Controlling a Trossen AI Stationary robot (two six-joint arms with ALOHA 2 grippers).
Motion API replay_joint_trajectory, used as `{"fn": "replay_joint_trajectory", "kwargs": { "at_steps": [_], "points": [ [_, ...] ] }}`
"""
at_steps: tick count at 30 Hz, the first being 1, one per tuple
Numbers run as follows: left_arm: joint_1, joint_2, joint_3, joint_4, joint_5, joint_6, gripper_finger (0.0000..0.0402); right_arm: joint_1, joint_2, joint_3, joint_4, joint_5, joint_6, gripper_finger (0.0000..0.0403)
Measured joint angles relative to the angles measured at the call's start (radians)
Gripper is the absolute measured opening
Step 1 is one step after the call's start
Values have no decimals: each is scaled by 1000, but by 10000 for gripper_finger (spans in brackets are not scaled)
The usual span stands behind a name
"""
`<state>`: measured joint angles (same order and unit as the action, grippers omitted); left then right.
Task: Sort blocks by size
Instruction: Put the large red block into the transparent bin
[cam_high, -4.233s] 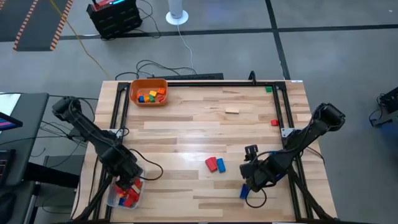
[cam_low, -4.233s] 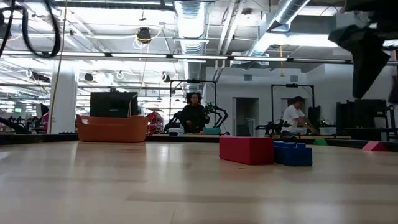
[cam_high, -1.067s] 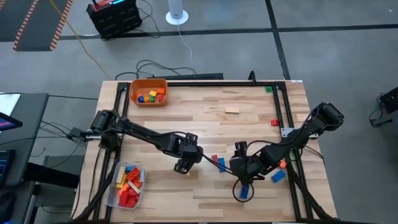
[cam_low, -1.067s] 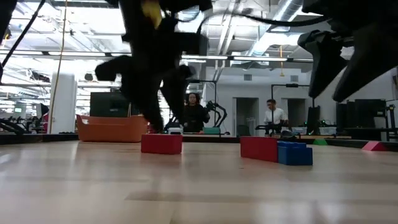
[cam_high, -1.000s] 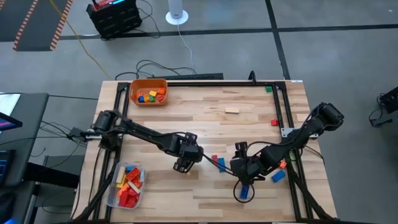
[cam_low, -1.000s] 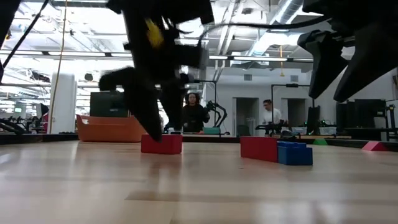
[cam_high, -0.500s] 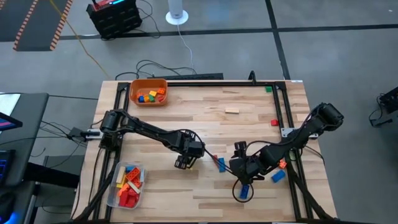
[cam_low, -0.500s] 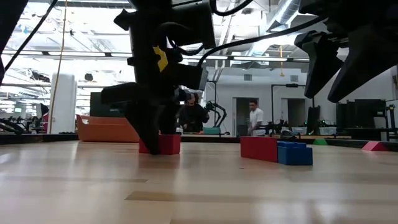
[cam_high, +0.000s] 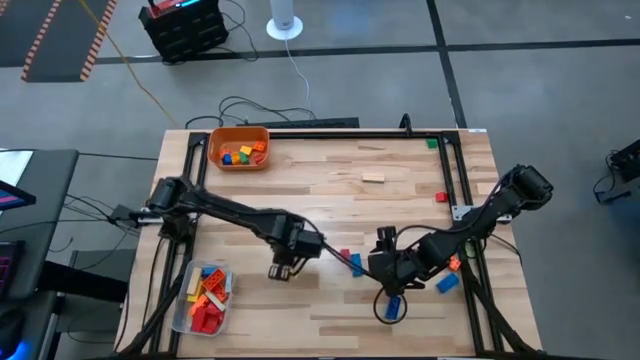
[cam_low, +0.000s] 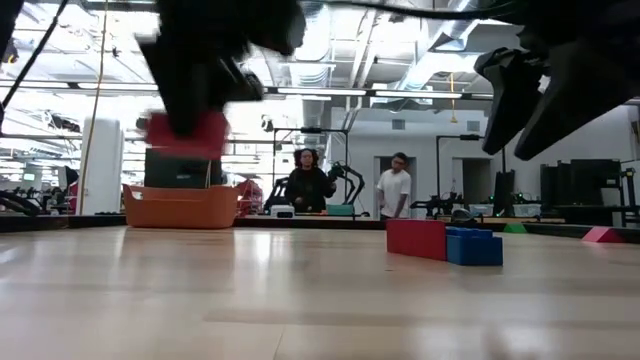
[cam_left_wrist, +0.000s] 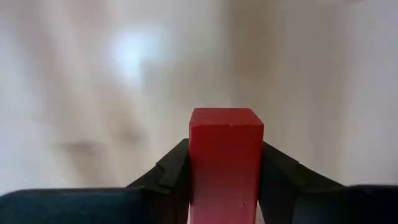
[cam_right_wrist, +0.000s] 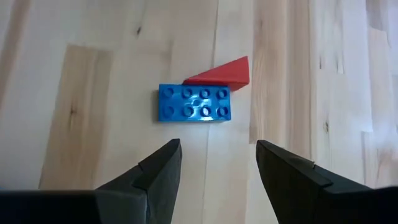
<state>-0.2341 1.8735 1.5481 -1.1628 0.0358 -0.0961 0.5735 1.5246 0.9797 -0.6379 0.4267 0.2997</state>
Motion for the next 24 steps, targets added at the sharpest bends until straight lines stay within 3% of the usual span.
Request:
{"fn": "replay_joint_trajectory", "kwargs": {
  "at_steps": [3,5,12,14,16,18,24],
  "points": [
    [-57,-39,26,-26,201,-203,123,-1,-1,-16,27,23,16,240],
    [-107,-57,20,-46,254,-321,123,-2,-2,-24,37,33,24,240],
    [-279,-62,-101,-143,281,-507,123,-4,4,-27,94,46,40,240],
    [-304,-77,-143,-107,310,-574,123,-8,3,-28,104,35,10,240],
    [-335,-97,-180,-274,382,-631,123,-1,-5,-54,-21,-15,-42,240],
    [-362,-130,-185,-250,423,-661,123,8,3,-49,23,-43,-34,240],
    [-371,-249,-211,-262,321,-798,123,6,-5,-56,9,9,14,240]
  ]
}}
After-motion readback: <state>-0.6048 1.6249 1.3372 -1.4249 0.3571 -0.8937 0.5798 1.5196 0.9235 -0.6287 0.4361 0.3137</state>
